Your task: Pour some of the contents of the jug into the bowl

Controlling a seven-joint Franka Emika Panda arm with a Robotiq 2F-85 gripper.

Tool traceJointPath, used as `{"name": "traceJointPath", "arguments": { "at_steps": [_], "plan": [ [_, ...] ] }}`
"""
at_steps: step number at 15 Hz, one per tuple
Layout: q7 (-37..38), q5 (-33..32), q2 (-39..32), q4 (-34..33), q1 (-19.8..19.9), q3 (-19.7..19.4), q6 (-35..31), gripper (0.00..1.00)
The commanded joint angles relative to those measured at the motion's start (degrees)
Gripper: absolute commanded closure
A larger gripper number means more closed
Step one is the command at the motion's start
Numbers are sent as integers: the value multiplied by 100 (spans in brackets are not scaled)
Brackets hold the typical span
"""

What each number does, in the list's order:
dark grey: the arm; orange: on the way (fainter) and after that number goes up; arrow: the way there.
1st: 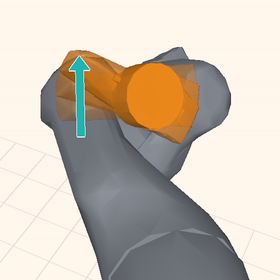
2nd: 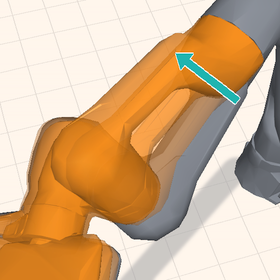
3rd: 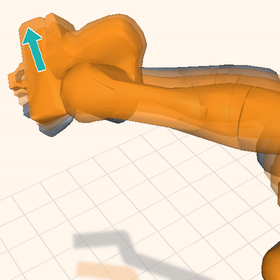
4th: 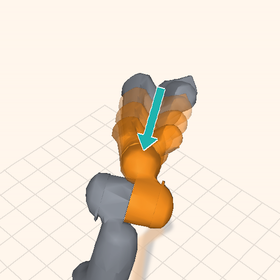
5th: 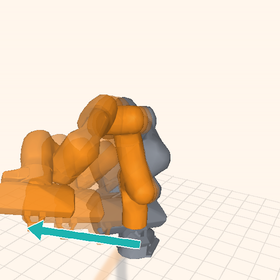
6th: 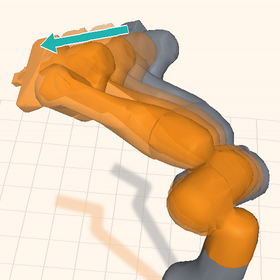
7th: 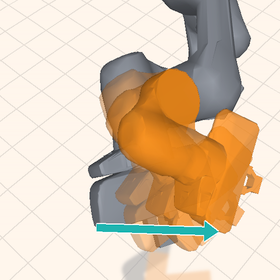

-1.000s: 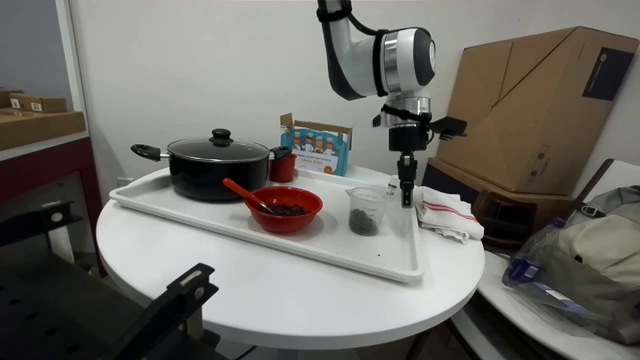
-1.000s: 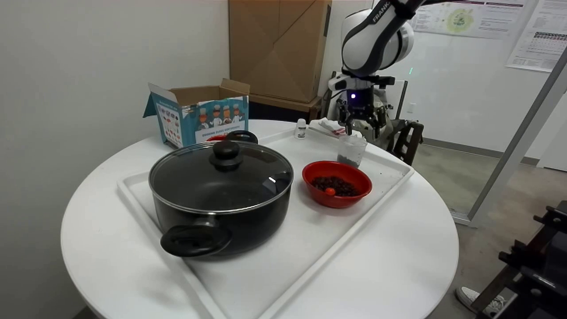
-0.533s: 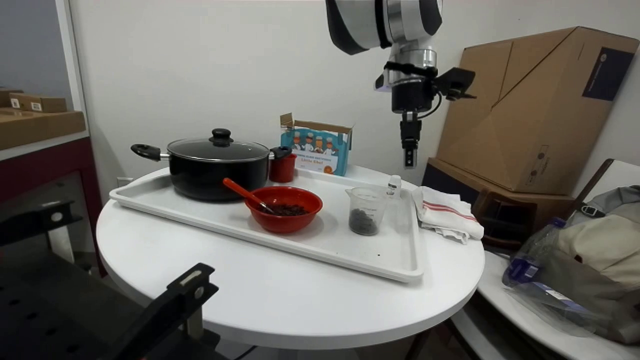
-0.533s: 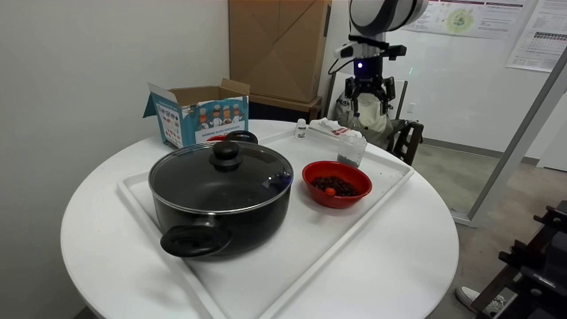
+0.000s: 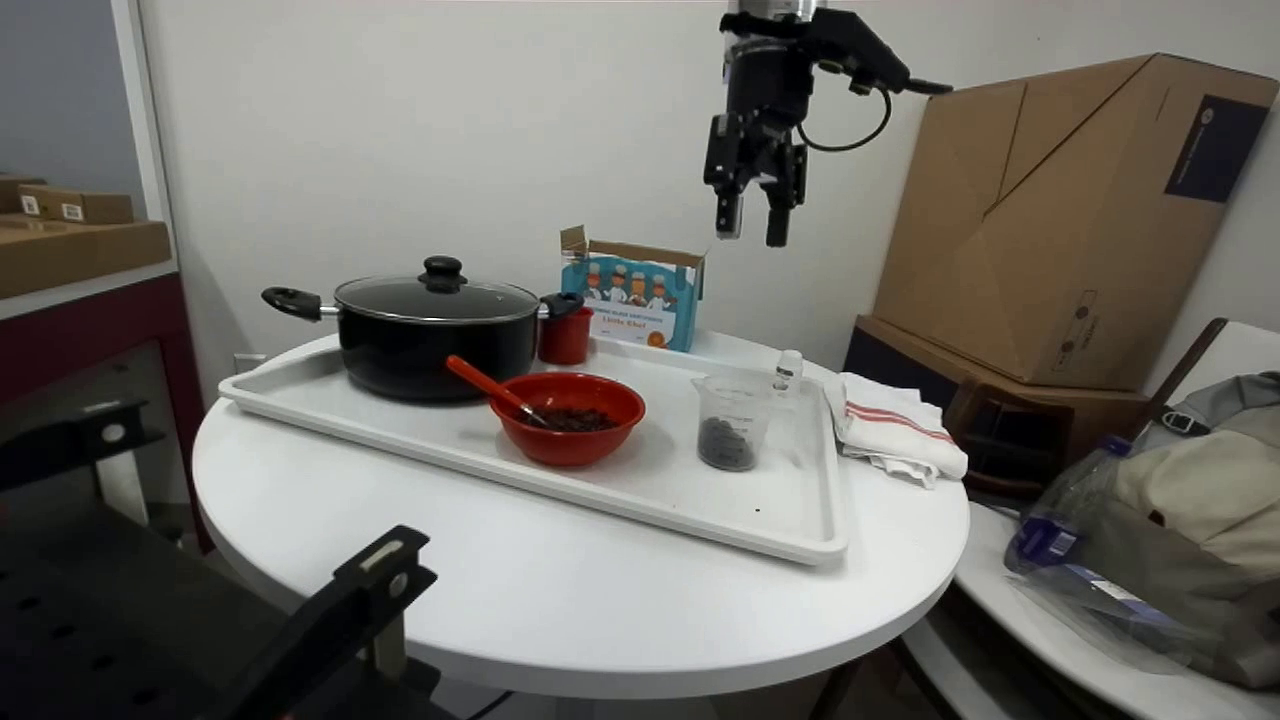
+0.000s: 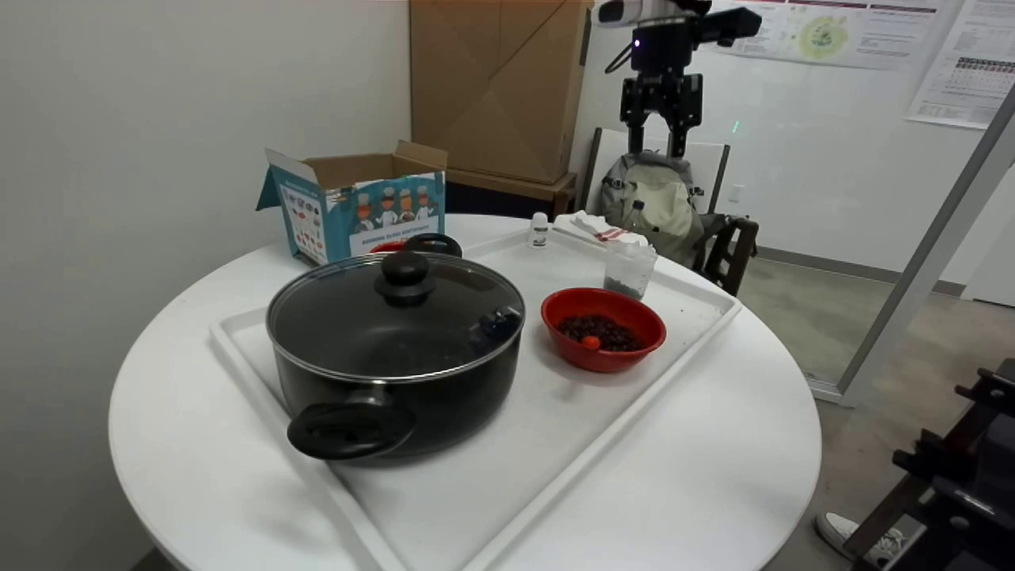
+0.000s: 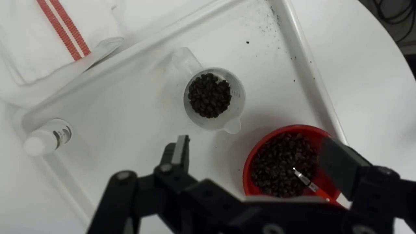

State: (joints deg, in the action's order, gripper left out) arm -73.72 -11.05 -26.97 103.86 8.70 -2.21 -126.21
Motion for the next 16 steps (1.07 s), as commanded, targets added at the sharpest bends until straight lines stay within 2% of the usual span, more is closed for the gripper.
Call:
{"name": "traceJointPath", "arguments": {
  "at_steps": [1,9,13,14,15,16],
  "plan": [
    [1166,247,816,790,-185,63,-167,0],
    [3361,623,2280,1992,-499,301,-665,0],
    [3800,760,2904,2535,-601,310,-922,0],
    [3761,856,2978,2606,-618,295,-949,0],
    [3371,1128,2999,2655,-637,281,-986,0],
    [3638,778,2738,2333,-651,253,-780,0]
  ]
}}
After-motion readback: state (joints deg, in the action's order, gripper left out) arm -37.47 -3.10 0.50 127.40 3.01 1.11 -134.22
